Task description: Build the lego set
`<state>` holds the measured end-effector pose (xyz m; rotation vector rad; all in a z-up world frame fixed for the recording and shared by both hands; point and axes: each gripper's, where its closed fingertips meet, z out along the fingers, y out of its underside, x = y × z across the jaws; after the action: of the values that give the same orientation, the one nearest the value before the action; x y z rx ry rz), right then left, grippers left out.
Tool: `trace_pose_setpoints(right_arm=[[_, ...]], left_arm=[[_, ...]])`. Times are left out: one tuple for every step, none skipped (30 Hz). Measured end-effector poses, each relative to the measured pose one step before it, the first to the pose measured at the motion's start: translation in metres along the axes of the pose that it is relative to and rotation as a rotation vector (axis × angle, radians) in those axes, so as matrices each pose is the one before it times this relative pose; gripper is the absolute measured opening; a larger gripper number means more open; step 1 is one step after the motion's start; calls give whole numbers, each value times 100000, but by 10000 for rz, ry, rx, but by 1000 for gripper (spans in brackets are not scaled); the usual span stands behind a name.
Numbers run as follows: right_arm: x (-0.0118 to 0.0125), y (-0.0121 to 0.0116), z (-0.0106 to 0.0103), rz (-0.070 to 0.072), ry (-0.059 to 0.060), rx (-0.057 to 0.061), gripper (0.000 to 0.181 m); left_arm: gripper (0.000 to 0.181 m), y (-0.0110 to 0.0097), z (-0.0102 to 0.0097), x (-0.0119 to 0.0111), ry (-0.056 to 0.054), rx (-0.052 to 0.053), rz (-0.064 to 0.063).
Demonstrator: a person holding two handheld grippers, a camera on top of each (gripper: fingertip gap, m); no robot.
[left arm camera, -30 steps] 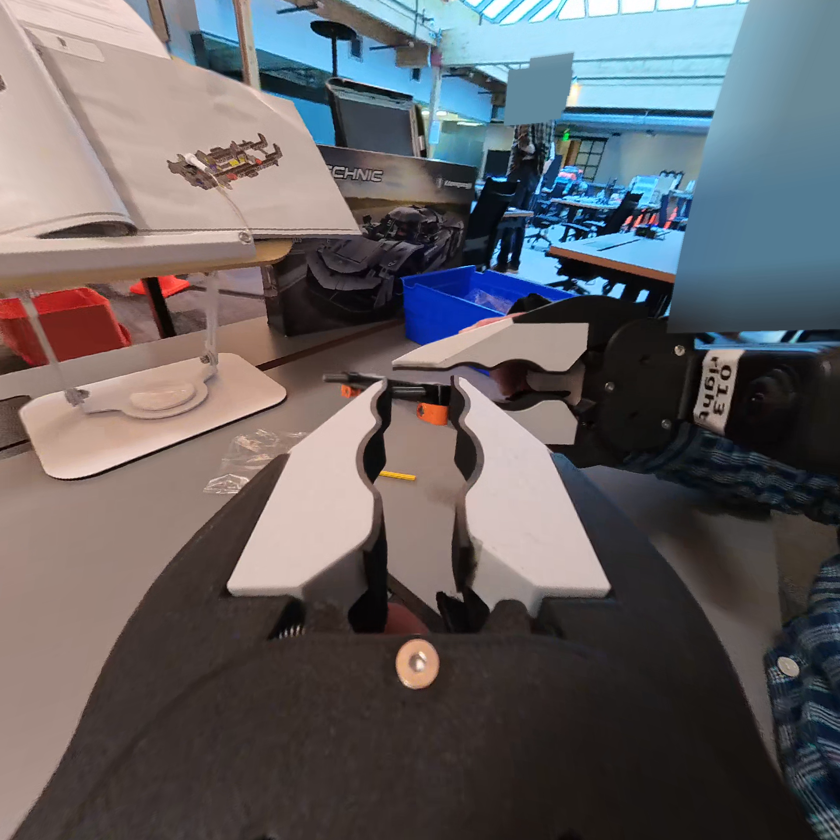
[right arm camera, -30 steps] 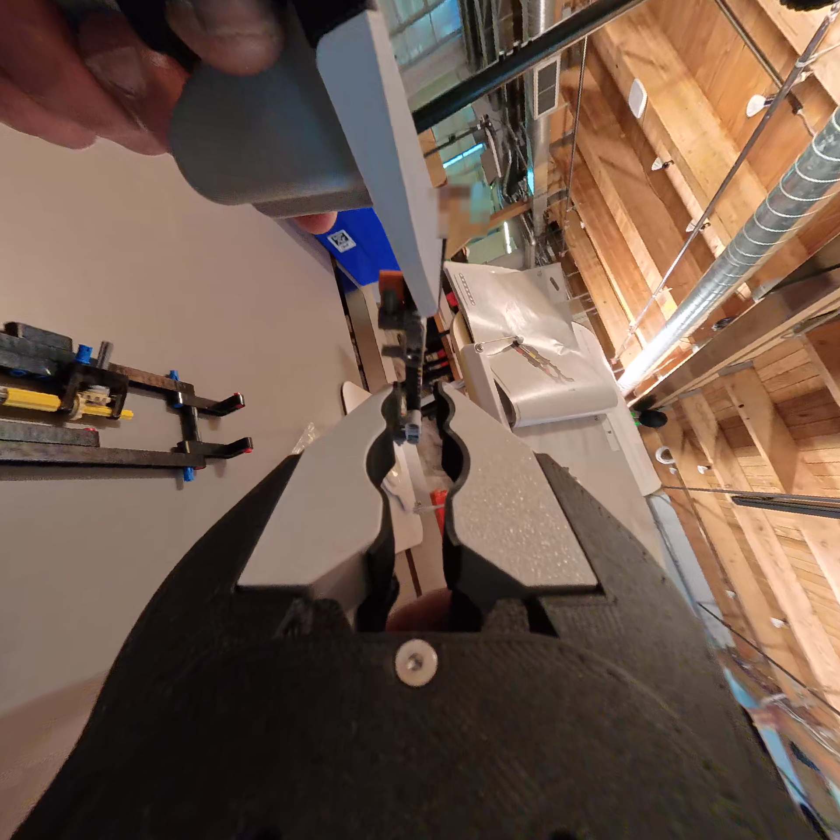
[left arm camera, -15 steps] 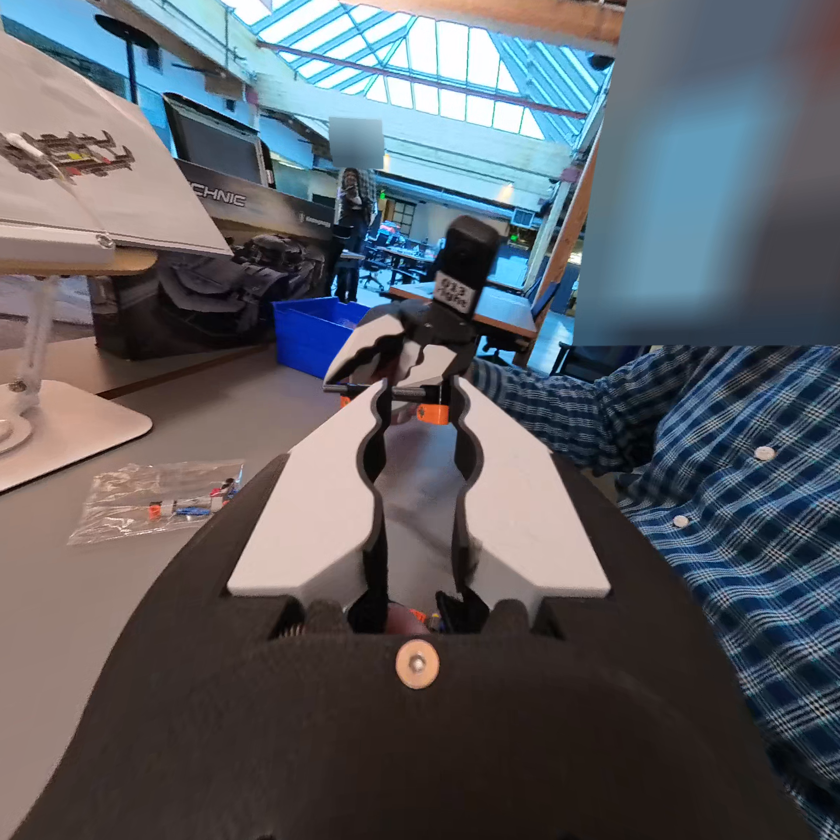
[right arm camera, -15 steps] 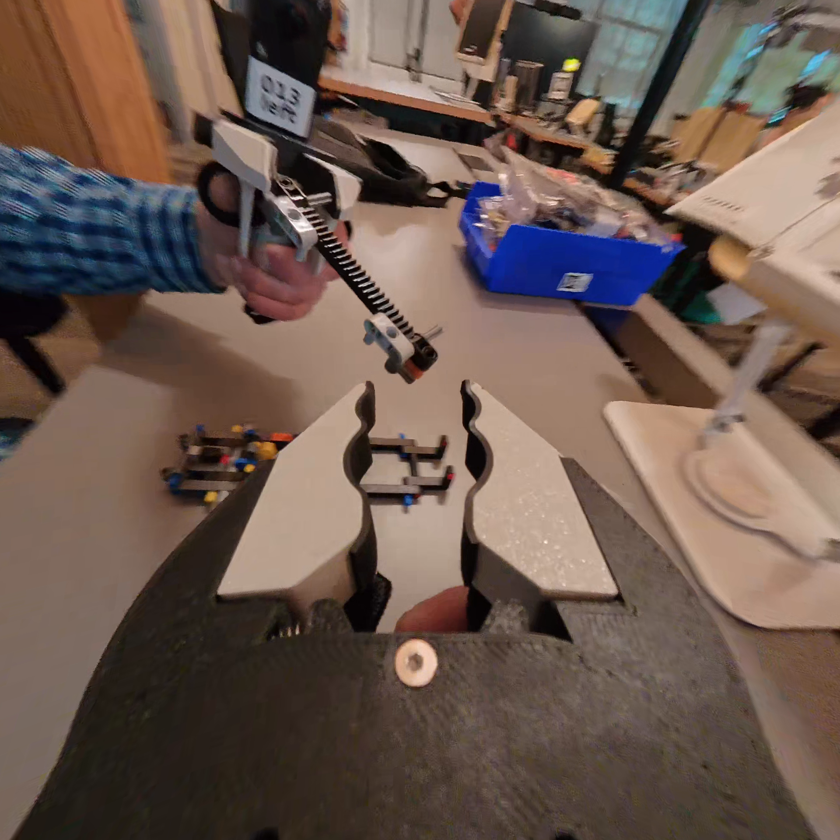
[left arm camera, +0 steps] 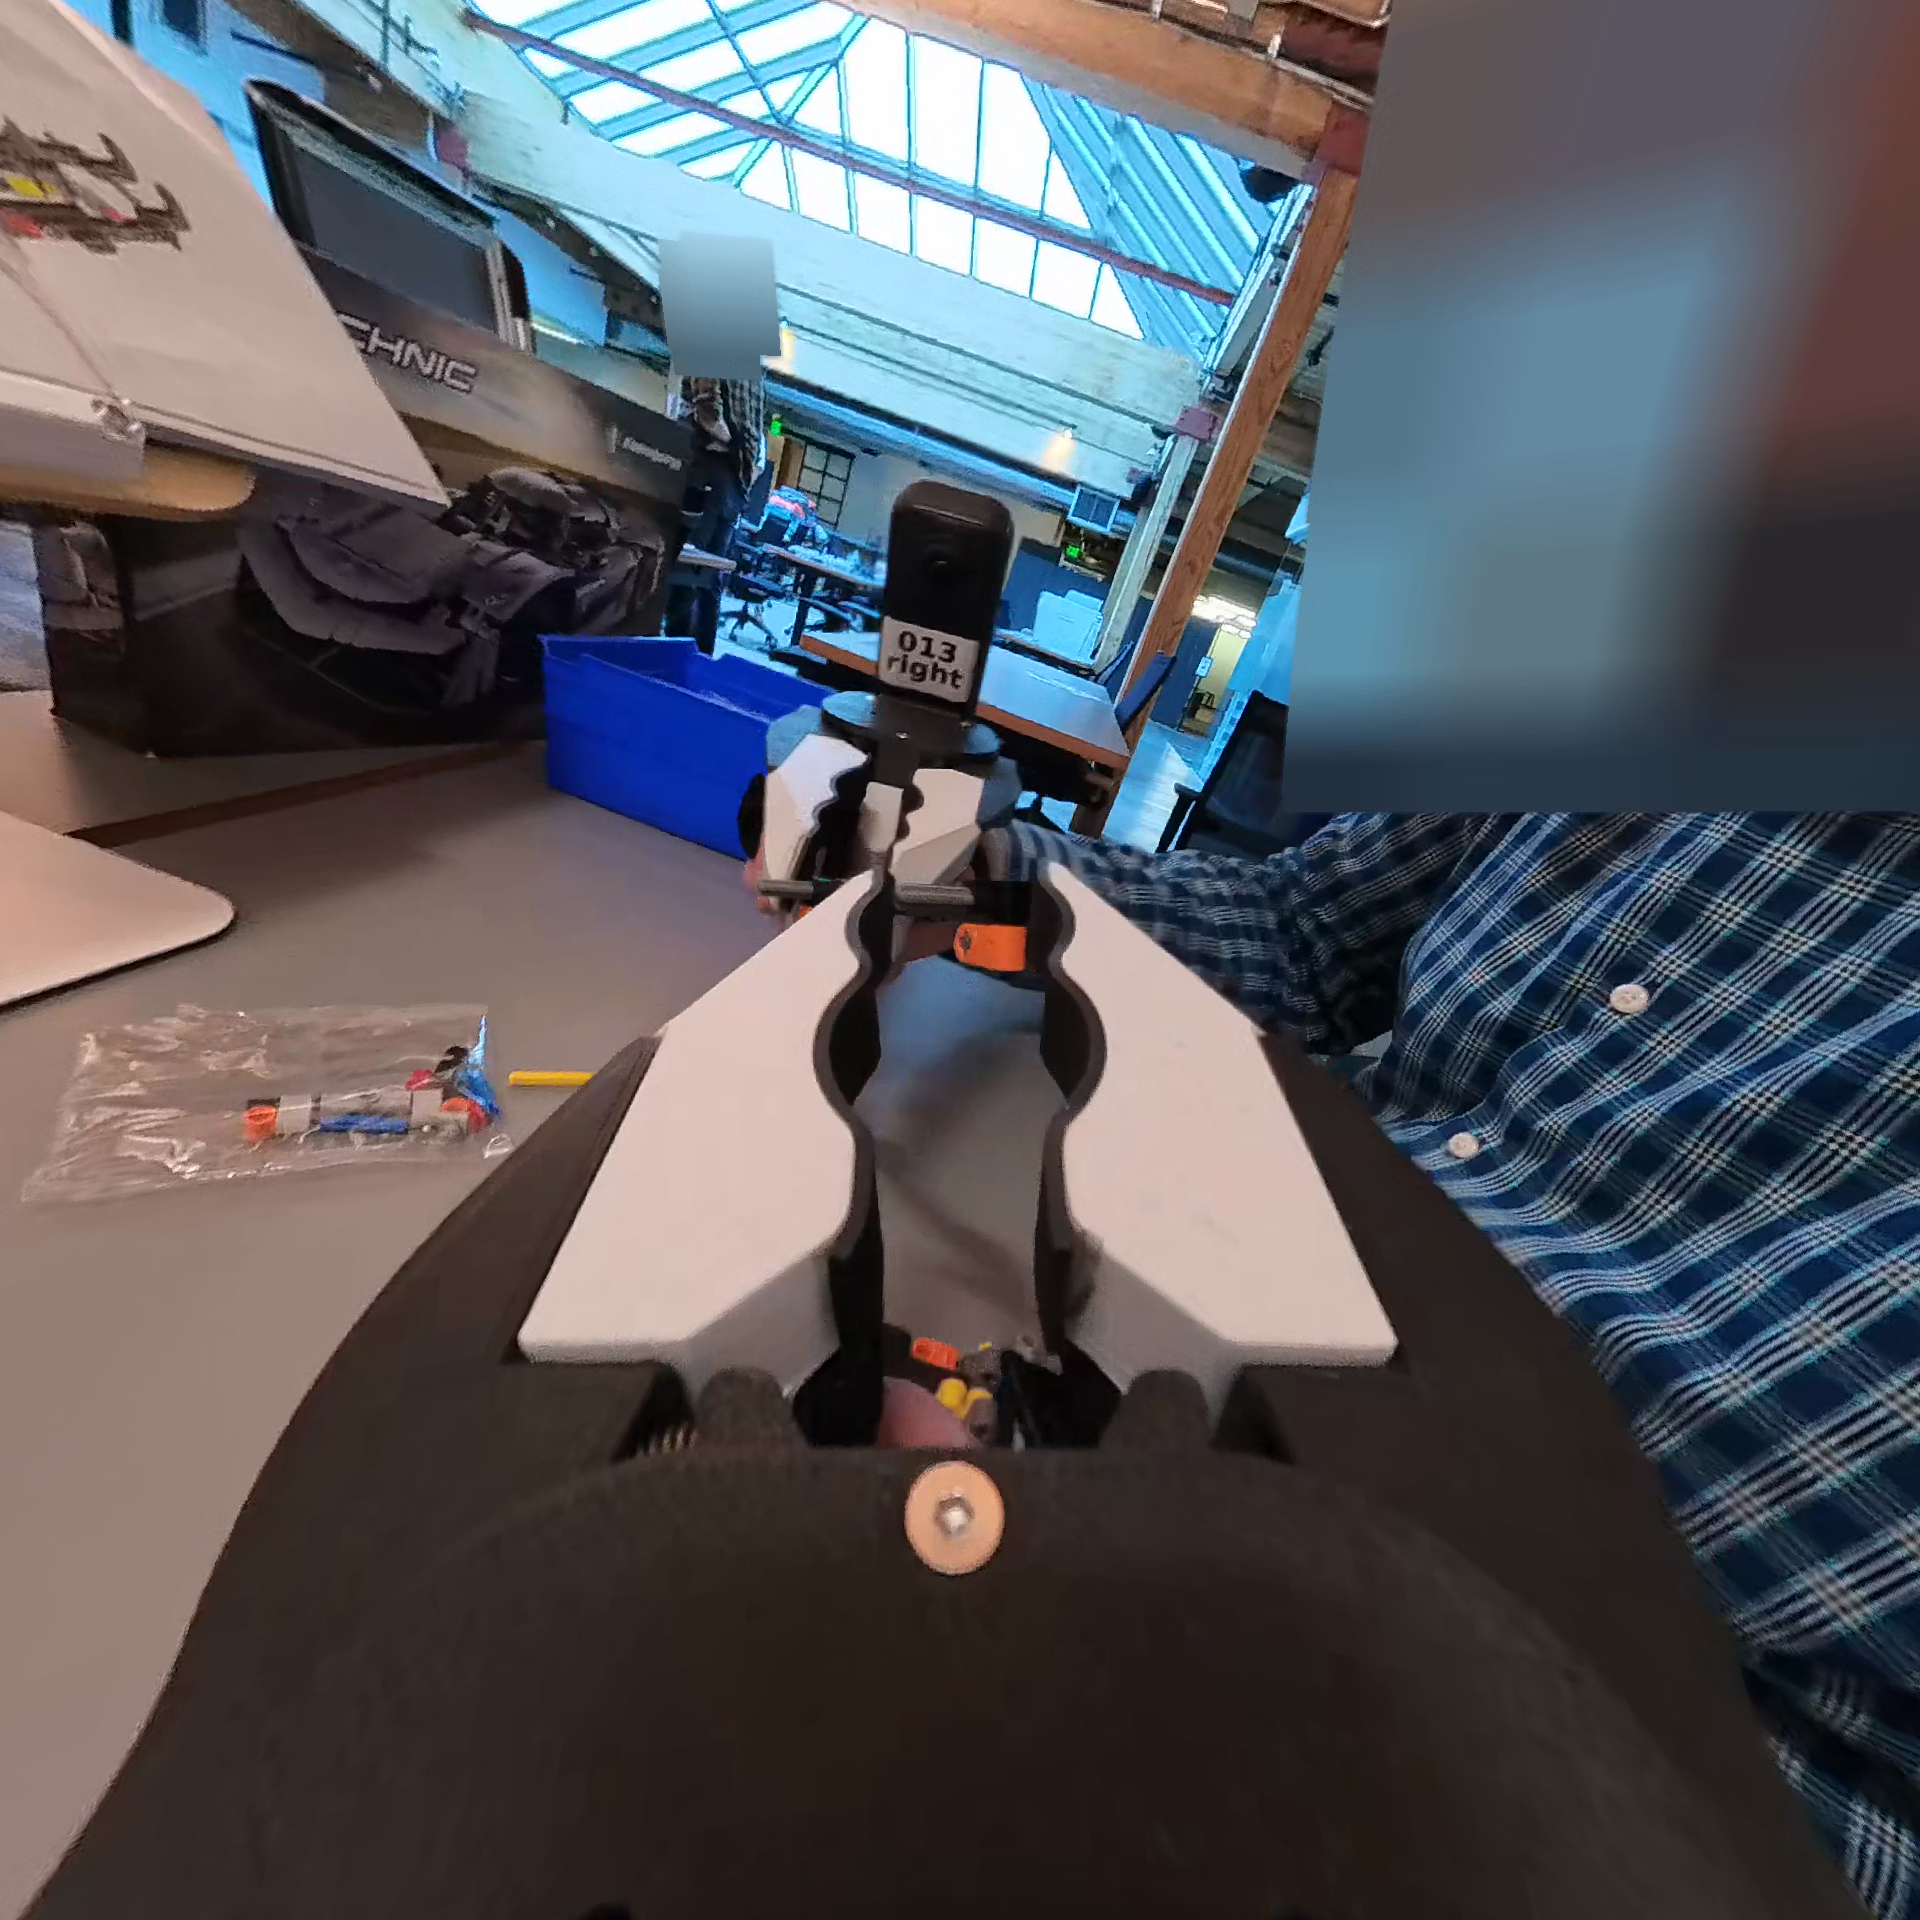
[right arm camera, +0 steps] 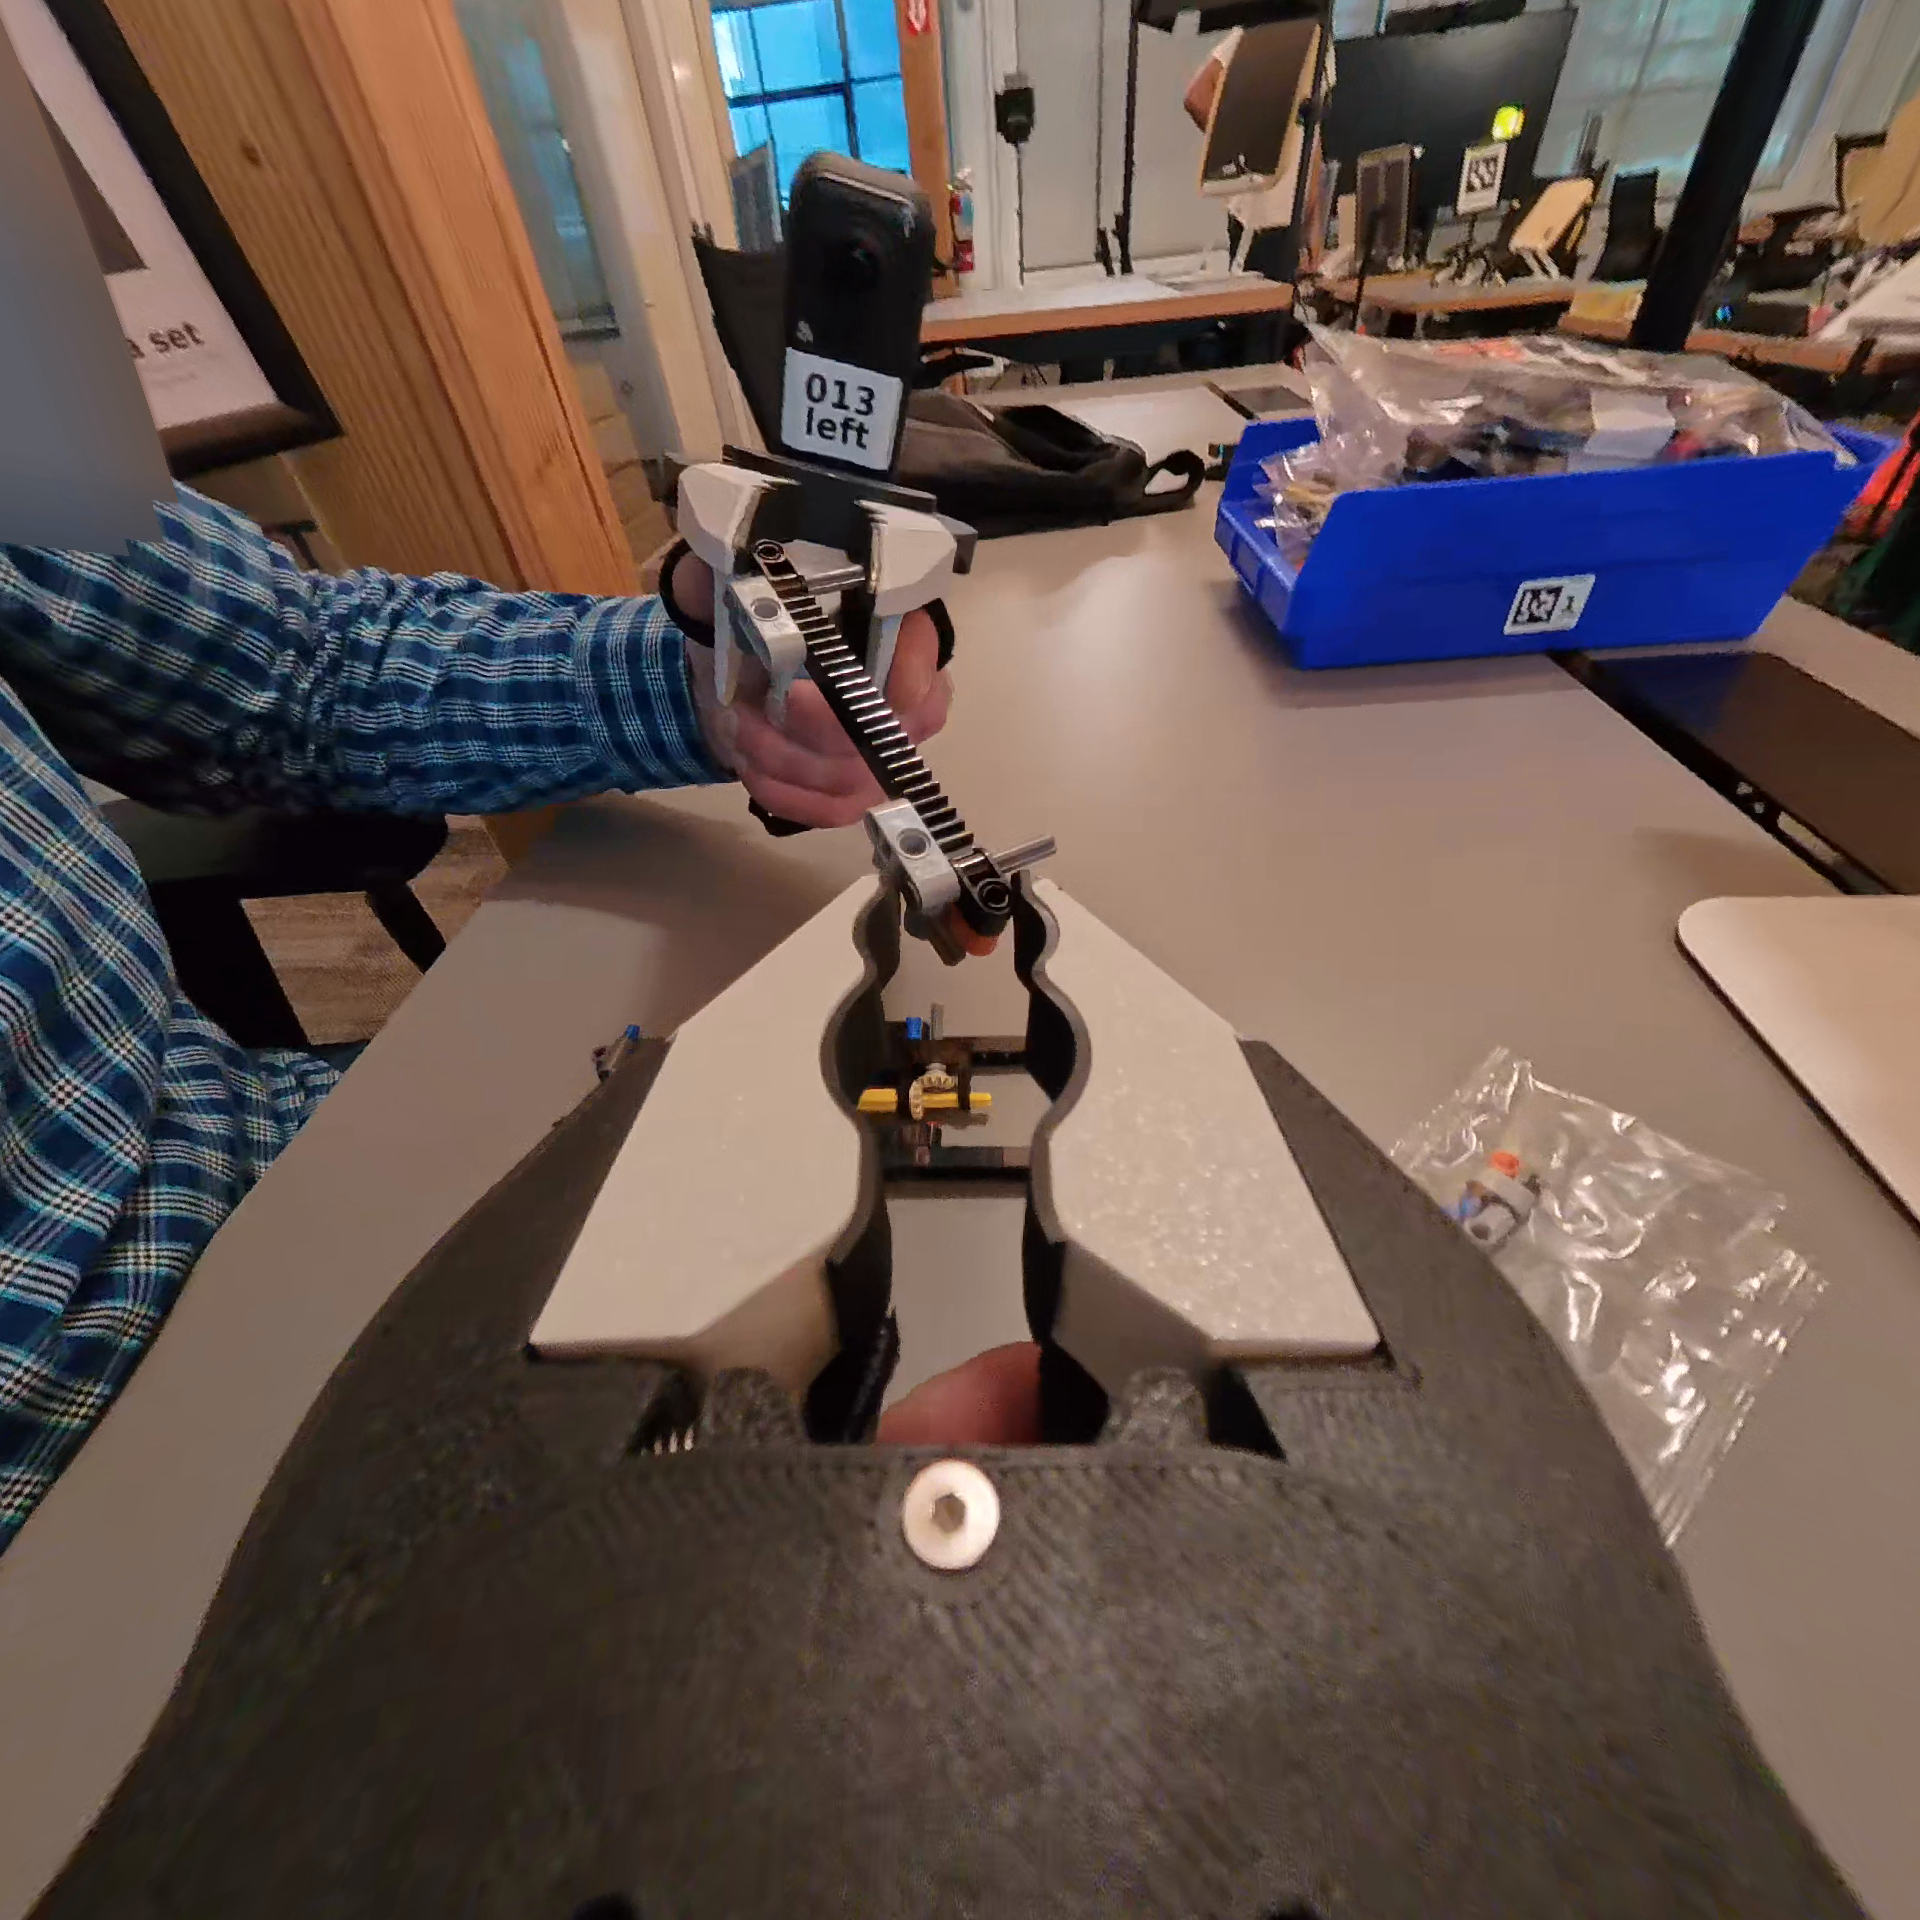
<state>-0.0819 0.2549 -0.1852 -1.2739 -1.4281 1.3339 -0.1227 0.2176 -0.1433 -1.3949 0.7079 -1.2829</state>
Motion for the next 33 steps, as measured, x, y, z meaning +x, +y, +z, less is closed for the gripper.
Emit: trace_pose_setpoints(right_arm=[[51, 244, -4, 154, 131, -61, 19], [-18, 281, -4, 132, 133, -74, 19], [-70, 323, 15, 80, 129, -86, 18], [-144, 363, 24, 100, 82, -94, 18], [-72, 295, 26, 138, 97, -47, 17], [-30, 291, 29, 159, 94, -67, 17], [-126, 325, 25, 128, 14, -101, 17], [10, 209, 22, 40, 130, -28, 17], [-43, 232, 31, 28, 86, -64, 17], [-153, 207, 42, 1, 16, -50, 17], [-60, 194, 48, -15, 85, -72, 17], [19, 248, 40, -70, 164, -125, 17], [4, 316, 67, -127, 210, -185, 17], [-47, 291, 70, -201, 246, -168, 17], [-183, 372, 119, -254, 228, -215, 17], [-270, 552, 179, -310, 235, -305, 17], [-422, 378, 203, -209, 145, -175, 17], [-389, 383, 224, -48, 119, -160, 17], [-285, 437, 235, -98, 164, -184, 17], [-274, 377, 203, -101, 146, -140, 17], [-143, 406, 191, -58, 174, -170, 17], [-97, 468, 217, -13, 174, -215, 17], [-271, 405, 224, -50, 76, -179, 17], [-312, 268, 208, -51, 58, -113, 17], [-255, 206, 214, -6, 73, -99, 17], [-289, 230, 209, -30, 40, -158, 17], [-164, 46, 126, -124, 115, -90, 17], [-58, -41, 54, -32, 112, -24, 17], [-62, 91, 48, 78, 56, -103, 17], [-83, 158, 20, 53, 37, -146, 17], [115, 135, -38, -29, 173, -109, 17], [11, 214, -27, -53, 100, -152, 17], [-110, 242, 20, -13, 25, -151, 17]], left_arm=[[24, 233, -146, -330, -149, -97, 52], [24, 191, -182, -370, -185, -87, 27], [24, 264, -190, -387, -190, -120, 3], [27, 329, -199, -426, -225, -155, 4], [30, 333, -225, -249, -141, -139, -7], [31, 364, -234, -155, -91, -130, -42], [34, 346, -241, -163, -113, -106, -67], [36, 347, -235, -159, -126, -99, -60], [37, 379, -213, -108, -100, -100, -54], [37, 395, -181, -92, -104, -117, -42], [37, 346, -194, -66, -115, -99, 6], [37, 303, -208, -112, -175, -94, 58], [37, 385, -198, -204, -258, -178, 108], [36, 433, -188, -98, -227, -199, 162], [35, 394, -178, -19, -191, -164, 126], [34, 584, -112, -142, -261, -267, 97], [32, 748, -43, -223, -309, -346, 110], [30, 754, -1, 42, -134, -310, 100], [28, 703, 34, 153, -44, -270, 31], [26, 675, 49, -6, -119, -269, -42], [24, 680, 69, -81, -138, -321, -97], [20, 628, 96, 37, -48, -318, -82], [17, 579, 106, 74, -25, -281, -13], [15, 518, 99, 62, -19, -241, 0], [14, 436, 93, 5, -12, -182, -43], [14, 273, 54, -45, -14, -104, -106], [12, 6, -35, 28, 43, 9, -113], [12, 19, -62, -19, -11, 10, -42], [11, 230, 12, -81, -52, -144, -29], [12, 335, 71, -28, -23, -209, 4], [12, 226, 57, 85, 14, -150, 40], [12, 139, 63, 65, 3, -97, 30], [12, 107, 74, 23, -8, -89, -4]])
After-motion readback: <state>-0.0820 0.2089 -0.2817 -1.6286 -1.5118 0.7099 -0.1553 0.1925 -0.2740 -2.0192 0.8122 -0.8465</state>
